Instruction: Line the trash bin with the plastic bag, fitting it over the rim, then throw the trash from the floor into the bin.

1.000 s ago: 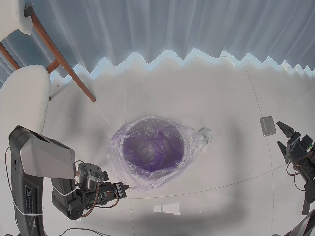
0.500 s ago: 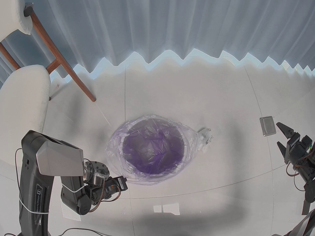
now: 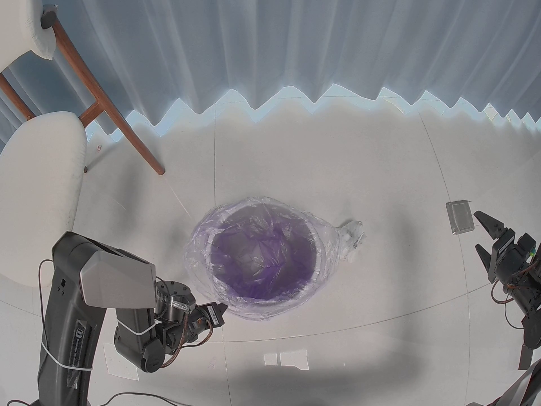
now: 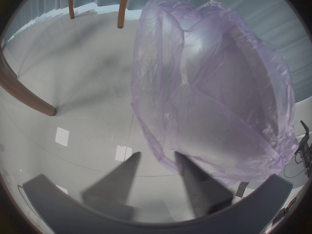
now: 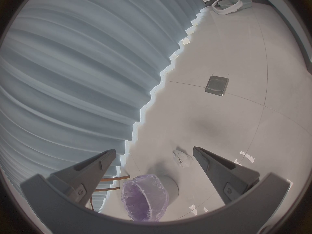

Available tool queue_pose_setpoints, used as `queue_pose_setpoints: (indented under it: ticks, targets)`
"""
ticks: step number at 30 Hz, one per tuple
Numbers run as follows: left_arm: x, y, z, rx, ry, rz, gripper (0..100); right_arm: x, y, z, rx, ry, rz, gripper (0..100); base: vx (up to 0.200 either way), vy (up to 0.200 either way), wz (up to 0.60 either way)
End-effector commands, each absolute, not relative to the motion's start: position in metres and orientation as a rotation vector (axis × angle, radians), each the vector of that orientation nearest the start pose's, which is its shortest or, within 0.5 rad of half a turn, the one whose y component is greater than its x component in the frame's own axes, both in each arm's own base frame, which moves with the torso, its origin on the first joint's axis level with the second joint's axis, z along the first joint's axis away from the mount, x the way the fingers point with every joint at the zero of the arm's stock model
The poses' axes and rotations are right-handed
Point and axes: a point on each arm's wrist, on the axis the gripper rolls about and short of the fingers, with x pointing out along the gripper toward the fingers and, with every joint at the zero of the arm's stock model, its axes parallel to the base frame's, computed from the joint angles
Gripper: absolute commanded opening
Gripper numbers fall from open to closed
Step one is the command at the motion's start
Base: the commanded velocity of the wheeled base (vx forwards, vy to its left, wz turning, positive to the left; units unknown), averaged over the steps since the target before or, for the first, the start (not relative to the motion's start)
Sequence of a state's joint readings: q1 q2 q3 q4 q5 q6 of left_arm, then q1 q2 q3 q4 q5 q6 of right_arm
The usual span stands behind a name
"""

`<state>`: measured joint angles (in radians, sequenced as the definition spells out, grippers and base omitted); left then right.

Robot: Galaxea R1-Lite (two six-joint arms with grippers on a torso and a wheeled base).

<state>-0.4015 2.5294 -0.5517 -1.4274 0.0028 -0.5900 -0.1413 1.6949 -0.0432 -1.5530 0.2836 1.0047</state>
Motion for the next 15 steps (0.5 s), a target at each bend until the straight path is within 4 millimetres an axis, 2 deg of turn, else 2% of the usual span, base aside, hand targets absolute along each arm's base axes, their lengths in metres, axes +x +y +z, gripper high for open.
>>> queue_pose_setpoints:
  ticks: [1,3,4,7,13,15]
  targets:
    - [0.295,-0.126,-0.078,-0.458,0.630,-0.225,100,0.200,-0.022,0.106,1.023,0.160,0.082,100,0.000,0.000,0.00]
    - [0.288,-0.125,-0.078,-0.452,0.639,-0.226,100,0.201,-0.022,0.105,1.024,0.162,0.081,100,0.000,0.000,0.00]
    - [0.277,-0.129,-0.079,-0.429,0.680,-0.240,100,0.201,-0.022,0.104,1.024,0.165,0.079,100,0.000,0.000,0.00]
    - [0.270,-0.133,-0.078,-0.404,0.692,-0.258,100,0.201,-0.022,0.105,1.024,0.164,0.080,100,0.000,0.000,0.00]
    - [0.253,-0.126,-0.040,-0.346,0.636,-0.273,100,0.202,-0.022,0.103,1.026,0.172,0.075,100,0.000,0.000,0.00]
    - [0.243,-0.123,-0.022,-0.338,0.613,-0.292,100,0.203,-0.022,0.102,1.027,0.178,0.072,100,0.000,0.000,0.00]
